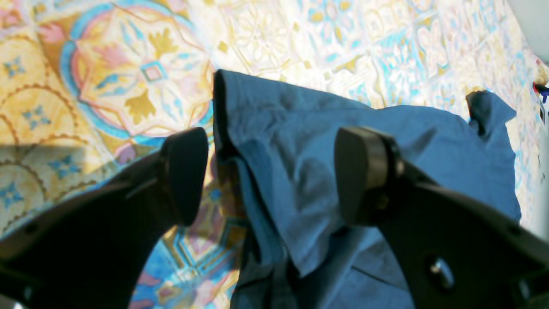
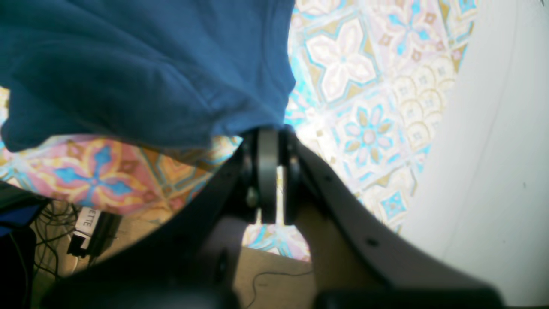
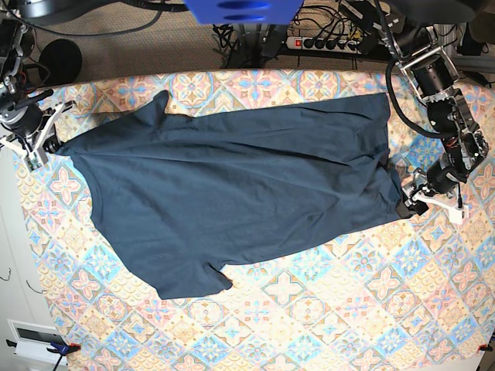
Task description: Layout the t-shirt on the table in an organized manner, then fold the t-shirt properly
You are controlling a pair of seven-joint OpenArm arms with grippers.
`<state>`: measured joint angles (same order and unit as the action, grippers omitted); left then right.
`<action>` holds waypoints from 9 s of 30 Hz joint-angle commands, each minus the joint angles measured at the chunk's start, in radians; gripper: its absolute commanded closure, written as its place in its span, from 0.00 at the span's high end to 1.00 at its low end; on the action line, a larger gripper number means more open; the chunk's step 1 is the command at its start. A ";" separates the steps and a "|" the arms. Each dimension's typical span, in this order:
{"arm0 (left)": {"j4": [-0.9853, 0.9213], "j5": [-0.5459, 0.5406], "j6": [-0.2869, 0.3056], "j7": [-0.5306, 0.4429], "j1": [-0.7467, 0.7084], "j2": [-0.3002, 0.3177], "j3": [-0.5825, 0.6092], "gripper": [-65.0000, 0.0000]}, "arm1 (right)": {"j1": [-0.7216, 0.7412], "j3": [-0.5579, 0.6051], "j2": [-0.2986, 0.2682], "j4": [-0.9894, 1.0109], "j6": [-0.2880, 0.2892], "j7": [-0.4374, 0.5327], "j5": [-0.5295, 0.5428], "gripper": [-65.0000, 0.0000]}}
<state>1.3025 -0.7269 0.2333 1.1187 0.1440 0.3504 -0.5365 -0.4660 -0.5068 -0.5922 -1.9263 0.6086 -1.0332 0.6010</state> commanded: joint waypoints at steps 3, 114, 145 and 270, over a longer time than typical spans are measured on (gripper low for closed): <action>0.019 -0.018 0.008 -0.007 0.019 0.012 0.000 0.70 | 0.003 -0.013 -0.022 -0.017 -0.003 0.018 0.003 0.00; 0.119 0.056 0.010 0.100 0.423 -0.023 0.023 0.00 | -0.037 -0.106 -0.021 -0.019 -0.003 0.017 0.004 0.00; -0.360 0.114 0.007 -0.305 0.486 0.002 0.244 0.17 | 0.266 0.006 -0.024 -0.012 -0.003 -0.149 0.190 0.00; -0.122 0.396 -0.251 -0.417 0.335 -0.003 0.405 0.41 | 0.280 -0.031 0.119 -0.019 -0.003 -0.154 0.228 0.00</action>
<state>1.1763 -0.3202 -0.0235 0.7403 0.4305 0.3317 -0.1276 -0.2005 -0.5301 -0.4511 -1.9301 0.6048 -1.2125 0.8162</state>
